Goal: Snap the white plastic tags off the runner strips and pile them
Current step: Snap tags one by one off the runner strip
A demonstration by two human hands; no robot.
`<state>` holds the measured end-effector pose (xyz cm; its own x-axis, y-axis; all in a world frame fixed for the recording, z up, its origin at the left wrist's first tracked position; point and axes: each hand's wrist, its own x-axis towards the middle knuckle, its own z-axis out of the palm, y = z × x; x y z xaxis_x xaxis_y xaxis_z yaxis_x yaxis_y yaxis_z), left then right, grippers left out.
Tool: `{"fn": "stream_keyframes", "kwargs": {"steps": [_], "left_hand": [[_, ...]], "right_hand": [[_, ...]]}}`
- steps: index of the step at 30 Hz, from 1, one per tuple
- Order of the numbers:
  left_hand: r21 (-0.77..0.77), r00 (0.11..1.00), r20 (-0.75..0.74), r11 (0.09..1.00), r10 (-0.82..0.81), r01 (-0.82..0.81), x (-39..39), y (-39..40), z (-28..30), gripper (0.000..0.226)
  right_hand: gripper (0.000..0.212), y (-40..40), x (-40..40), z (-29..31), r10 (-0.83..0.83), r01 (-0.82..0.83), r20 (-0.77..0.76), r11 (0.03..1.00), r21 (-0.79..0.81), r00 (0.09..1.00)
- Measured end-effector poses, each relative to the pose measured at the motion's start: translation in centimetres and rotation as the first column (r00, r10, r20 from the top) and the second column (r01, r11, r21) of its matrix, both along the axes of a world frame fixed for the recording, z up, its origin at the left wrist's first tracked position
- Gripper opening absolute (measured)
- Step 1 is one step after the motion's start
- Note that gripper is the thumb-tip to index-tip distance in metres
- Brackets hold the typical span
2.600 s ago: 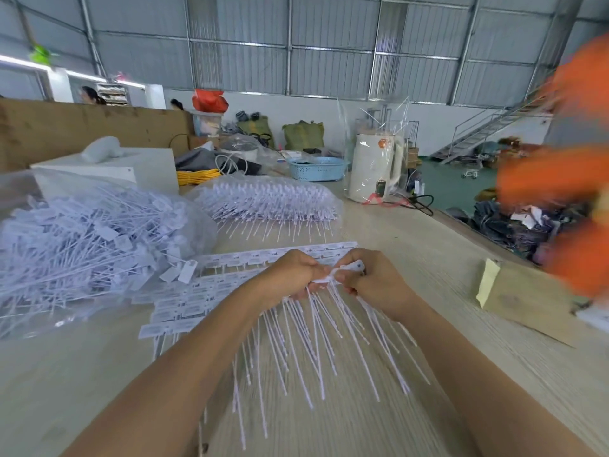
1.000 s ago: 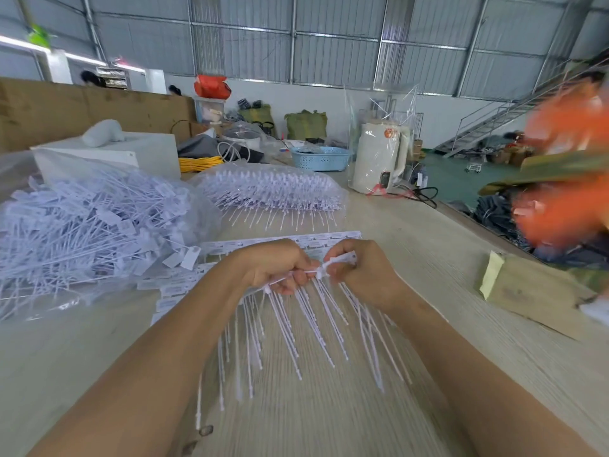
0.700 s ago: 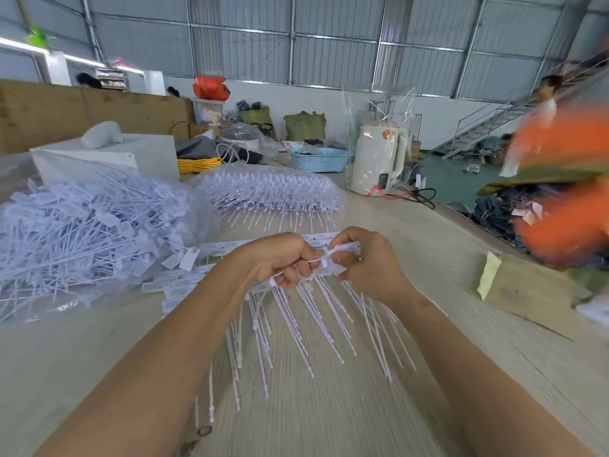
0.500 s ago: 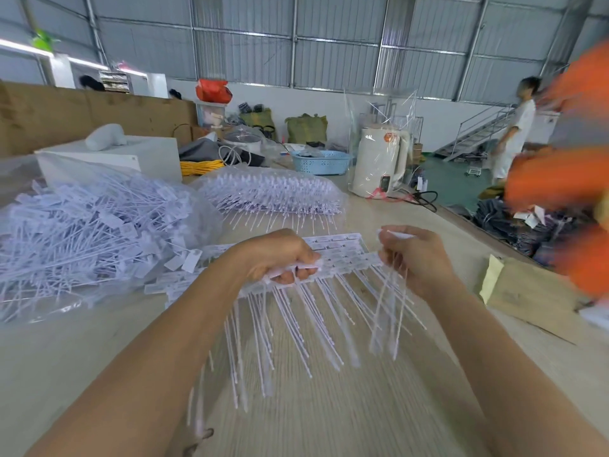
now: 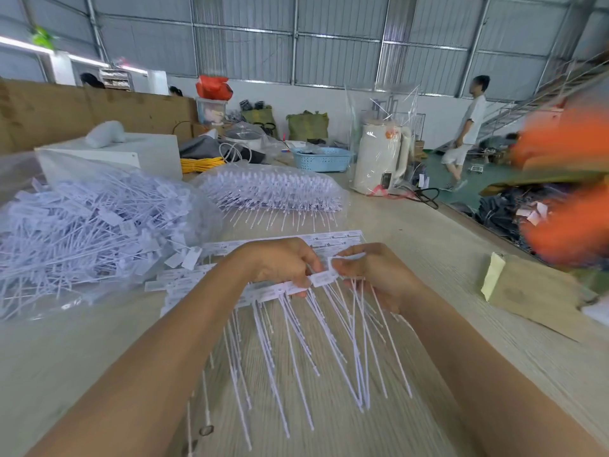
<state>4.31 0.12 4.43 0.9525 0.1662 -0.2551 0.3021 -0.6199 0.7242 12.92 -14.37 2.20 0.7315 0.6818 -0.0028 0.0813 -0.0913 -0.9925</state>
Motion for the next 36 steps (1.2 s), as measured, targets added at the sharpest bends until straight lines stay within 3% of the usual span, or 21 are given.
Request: {"fn": "stream_keyframes", "kwargs": {"steps": [8,14,16,18,21,24,29,32,36], "left_hand": [[0.004,0.999,0.031,0.999,0.04,-0.04,0.0,0.1,0.3,0.039],[-0.04,0.997,0.058,0.998,0.051,-0.049,-0.2,0.9,0.2,0.012],[-0.169,0.997,0.042,0.984,0.064,-0.056,-0.3,1.2,0.0,0.013],[-0.219,0.995,0.05,0.973,0.084,-0.071,-0.4,1.2,-0.1,0.009],[-0.147,0.994,0.061,0.985,0.095,-0.085,-0.2,1.1,-0.1,0.009],[-0.131,0.993,0.031,0.985,0.117,-0.112,0.1,1.0,-0.1,0.012],[0.001,0.992,0.012,0.992,0.124,-0.124,0.0,0.8,0.0,0.018],[-0.072,0.988,0.055,0.987,0.148,-0.144,0.0,1.2,0.0,0.023],[-0.282,0.988,0.015,0.949,0.153,-0.143,-0.1,2.3,-0.2,0.039]], "right_hand": [[0.008,0.8,-1.1,-0.9,0.034,-0.033,-0.05,0.999,0.018,0.998],[0.015,0.5,-0.5,-0.3,-0.07,0.053,0.122,0.99,0.134,0.99],[0.019,0.5,-0.4,-0.3,-0.105,0.086,0.131,0.986,0.142,0.986],[0.016,0.6,-0.4,-0.3,-0.089,0.081,0.049,0.986,0.147,0.995],[0.013,0.7,-0.5,-0.5,-0.022,0.04,-0.122,0.988,0.151,0.992],[0.019,0.6,-0.4,-0.7,0.018,-0.002,-0.135,0.993,0.114,0.991],[0.019,0.7,-0.2,-1.0,-0.006,0.0,0.165,0.999,0.041,0.986],[0.021,0.8,-0.3,-0.9,-0.044,0.019,0.246,0.994,0.104,0.968],[0.028,0.8,-0.9,-0.4,-0.072,0.004,0.376,0.984,0.179,0.924]]}}
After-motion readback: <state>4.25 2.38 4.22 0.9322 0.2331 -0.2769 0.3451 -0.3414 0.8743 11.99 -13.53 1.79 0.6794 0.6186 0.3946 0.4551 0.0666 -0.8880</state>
